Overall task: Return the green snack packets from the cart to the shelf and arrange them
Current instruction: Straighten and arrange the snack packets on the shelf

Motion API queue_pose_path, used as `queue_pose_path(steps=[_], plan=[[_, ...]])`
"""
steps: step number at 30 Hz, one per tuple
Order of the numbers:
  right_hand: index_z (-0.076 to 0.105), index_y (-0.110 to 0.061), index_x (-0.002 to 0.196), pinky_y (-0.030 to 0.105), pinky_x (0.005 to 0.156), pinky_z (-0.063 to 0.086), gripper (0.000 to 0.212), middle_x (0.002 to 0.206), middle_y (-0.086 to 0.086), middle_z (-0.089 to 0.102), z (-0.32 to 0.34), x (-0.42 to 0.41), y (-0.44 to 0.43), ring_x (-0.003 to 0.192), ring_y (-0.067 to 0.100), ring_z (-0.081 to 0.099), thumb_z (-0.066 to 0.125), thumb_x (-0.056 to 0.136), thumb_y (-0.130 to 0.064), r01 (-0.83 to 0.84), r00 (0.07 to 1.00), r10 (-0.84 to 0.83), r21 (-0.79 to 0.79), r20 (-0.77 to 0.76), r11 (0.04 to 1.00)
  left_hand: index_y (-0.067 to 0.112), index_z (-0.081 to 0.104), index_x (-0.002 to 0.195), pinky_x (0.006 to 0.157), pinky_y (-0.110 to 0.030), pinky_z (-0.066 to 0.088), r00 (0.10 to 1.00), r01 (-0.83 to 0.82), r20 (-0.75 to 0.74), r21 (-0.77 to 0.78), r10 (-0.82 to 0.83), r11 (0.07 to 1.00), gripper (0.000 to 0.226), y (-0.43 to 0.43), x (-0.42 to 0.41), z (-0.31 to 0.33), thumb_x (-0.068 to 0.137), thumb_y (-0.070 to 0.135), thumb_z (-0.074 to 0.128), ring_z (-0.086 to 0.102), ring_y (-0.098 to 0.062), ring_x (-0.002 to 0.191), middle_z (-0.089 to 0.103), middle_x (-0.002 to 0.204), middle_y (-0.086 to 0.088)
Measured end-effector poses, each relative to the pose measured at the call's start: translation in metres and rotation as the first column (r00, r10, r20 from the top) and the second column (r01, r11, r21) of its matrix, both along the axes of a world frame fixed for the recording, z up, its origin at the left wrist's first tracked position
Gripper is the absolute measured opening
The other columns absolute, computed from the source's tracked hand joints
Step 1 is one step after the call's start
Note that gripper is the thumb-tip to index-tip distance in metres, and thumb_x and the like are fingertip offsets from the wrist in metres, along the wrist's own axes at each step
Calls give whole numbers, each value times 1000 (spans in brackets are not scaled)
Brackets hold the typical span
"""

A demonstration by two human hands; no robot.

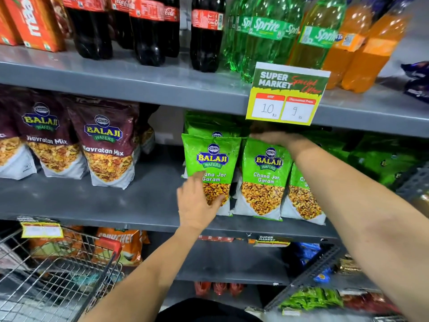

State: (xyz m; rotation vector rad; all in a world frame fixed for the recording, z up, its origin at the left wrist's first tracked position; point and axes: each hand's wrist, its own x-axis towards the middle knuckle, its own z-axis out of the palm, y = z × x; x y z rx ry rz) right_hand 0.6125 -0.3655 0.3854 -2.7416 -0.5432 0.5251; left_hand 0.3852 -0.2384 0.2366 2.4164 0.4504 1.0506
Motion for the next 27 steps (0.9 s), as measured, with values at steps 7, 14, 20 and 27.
queue_pose_path(steps=[7,14,20,27], plan=[[59,-19,119,45,109,38,37,128,9,60,-5,1,-13,121,25,53,50,92,-43,-162,975,156,28,160,986,15,47,127,81,-39,54,747,212,-599,-195,-287,958,55,-47,39,5,84,46,62,64,-34,102,67,109,-15],[59,-29,100,42,104,43,12,108,-1,62,-1,-6,-18,113,25,58,54,92,-36,-210,962,185,112,203,971,6,54,120,87,-38,51,626,99,-734,-260,-263,961,43,-64,63,-18,94,40,50,62,-32,107,63,116,-18],[59,-18,115,31,96,45,26,126,6,62,-1,-20,-20,113,24,58,50,95,-32,-220,940,172,141,294,965,3,57,116,83,-37,50,624,68,-744,-254,-239,965,42,-64,63,-15,94,39,51,63,-32,105,64,114,-18],[44,-18,134,42,107,39,44,138,10,52,-14,-44,-41,126,29,50,48,95,-39,-167,875,145,7,461,986,9,55,114,81,-41,53,696,93,-693,-170,-186,981,44,-68,51,-1,89,45,56,64,-34,100,64,110,-17]])
